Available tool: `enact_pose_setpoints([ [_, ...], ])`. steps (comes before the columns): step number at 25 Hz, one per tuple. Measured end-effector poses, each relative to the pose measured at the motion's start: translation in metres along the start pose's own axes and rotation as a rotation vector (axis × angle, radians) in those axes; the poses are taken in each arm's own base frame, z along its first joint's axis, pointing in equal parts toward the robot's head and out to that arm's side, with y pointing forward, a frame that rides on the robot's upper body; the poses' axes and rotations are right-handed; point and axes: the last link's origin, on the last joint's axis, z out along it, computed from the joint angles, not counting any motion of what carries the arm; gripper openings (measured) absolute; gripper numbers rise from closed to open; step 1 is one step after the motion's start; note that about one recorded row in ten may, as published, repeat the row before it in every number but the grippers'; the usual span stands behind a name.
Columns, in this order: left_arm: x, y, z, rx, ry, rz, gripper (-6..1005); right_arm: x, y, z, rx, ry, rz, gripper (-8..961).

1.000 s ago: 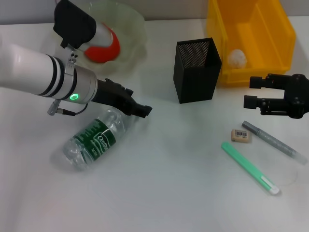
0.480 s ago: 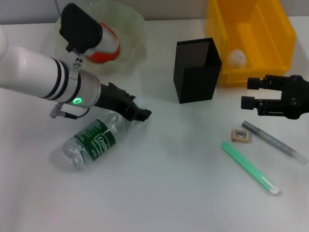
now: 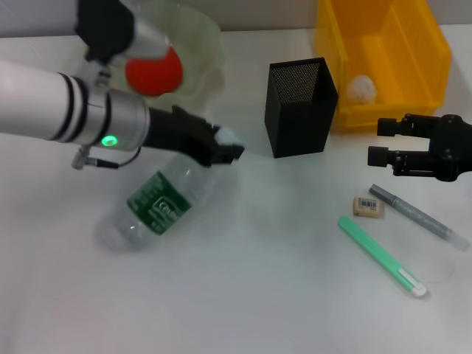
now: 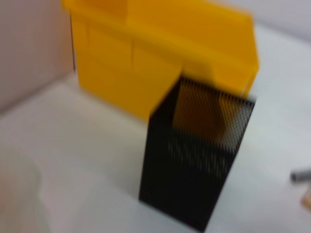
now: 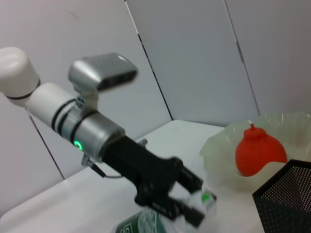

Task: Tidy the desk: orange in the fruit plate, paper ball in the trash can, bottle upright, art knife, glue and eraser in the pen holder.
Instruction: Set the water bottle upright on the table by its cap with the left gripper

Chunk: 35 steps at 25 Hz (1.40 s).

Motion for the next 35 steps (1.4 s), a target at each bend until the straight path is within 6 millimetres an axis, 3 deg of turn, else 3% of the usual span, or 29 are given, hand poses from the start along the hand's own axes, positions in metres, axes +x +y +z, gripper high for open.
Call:
enact_pose_setpoints([
  [4,0.003,-0.005,-0.023,0.015,0.135,-0.019,436,-0.001,0.0,-0.001,-0.002,-0.004,-0.002,768],
  [9,-0.009,-0.019,-0.056,0.036,0.334,-0.091,436,-0.002,0.0,-0.001,-0.003,-0.004,-0.004,767],
  [16,-0.023,-0.024,-0.082,0.036,0.474,-0.134,435,-0.003,0.0,-0.001,-0.003,-0.006,-0.009,767],
  [28,-0.031,-0.028,-0.088,0.077,0.486,-0.117,449,-0.004,0.0,0.0,-0.007,-0.006,-0.012,767],
  [35,-0.047,-0.037,-0.081,0.146,0.471,-0.063,459,-0.004,0.001,0.001,-0.011,-0.004,-0.012,767],
])
